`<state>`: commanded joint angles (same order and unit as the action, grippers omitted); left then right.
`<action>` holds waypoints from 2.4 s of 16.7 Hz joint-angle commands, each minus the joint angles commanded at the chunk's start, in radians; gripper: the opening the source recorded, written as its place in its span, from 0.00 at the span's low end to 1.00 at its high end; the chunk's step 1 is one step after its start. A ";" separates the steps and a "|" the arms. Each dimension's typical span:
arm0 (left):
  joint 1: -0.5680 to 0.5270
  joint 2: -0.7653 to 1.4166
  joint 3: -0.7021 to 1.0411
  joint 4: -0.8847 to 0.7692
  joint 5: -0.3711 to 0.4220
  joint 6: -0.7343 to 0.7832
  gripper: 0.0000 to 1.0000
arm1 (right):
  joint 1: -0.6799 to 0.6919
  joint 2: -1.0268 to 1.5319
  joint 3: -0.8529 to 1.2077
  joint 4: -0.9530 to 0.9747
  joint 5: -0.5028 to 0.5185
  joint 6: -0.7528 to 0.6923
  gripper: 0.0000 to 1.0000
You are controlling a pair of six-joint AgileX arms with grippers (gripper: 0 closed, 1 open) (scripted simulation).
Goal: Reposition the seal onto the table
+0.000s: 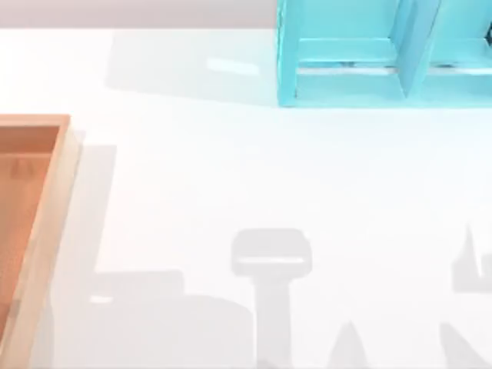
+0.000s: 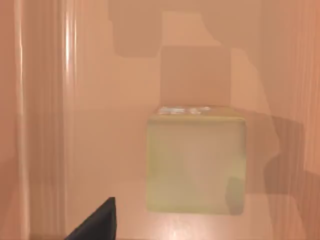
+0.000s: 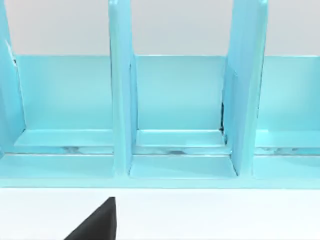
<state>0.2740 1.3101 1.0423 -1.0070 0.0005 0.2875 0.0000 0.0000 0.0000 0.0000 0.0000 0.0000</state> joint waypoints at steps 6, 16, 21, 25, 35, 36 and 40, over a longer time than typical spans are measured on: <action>0.060 0.289 0.227 -0.219 0.000 0.062 1.00 | 0.000 0.000 0.000 0.000 0.000 0.000 1.00; 0.062 0.334 0.145 -0.111 0.000 0.065 1.00 | 0.000 0.000 0.000 0.000 0.000 0.000 1.00; 0.065 0.402 -0.019 0.135 0.000 0.070 1.00 | 0.000 0.000 0.000 0.000 0.000 0.000 1.00; 0.066 0.416 -0.053 0.174 0.000 0.071 1.00 | 0.000 0.000 0.000 0.000 0.000 0.000 1.00; 0.066 0.416 -0.053 0.174 0.000 0.071 0.40 | 0.000 0.000 0.000 0.000 0.000 0.000 1.00; 0.066 0.416 -0.053 0.174 0.000 0.071 0.32 | 0.000 0.000 0.000 0.000 0.000 0.000 1.00; 0.066 0.416 -0.053 0.174 0.000 0.071 0.02 | 0.000 0.000 0.000 0.000 0.000 0.000 1.00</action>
<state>0.3404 1.7258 0.9889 -0.8330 0.0008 0.3588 0.0000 0.0000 0.0000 0.0000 0.0000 0.0000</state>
